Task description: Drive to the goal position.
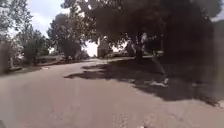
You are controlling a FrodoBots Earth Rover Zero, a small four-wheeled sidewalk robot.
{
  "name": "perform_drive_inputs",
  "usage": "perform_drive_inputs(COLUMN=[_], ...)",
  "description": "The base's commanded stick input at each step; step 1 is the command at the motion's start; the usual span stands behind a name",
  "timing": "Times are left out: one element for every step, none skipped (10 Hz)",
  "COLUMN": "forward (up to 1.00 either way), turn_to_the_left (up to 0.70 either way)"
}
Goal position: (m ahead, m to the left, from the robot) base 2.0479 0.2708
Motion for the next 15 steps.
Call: perform_drive_inputs(forward=[0.7, 0.7, 0.7, 0.7, 0.7, 0.7, 0.7, 0.7, 0.7, 0.7, 0.7, 0.7, 0.7, 0.7, 0.7], turn_to_the_left=[0.0, 0.0, 0.0, 0.0, 0.0, 0.0, 0.0, 0.0, 0.0, 0.0, 0.0, 0.0, 0.0, 0.0, 0.0])
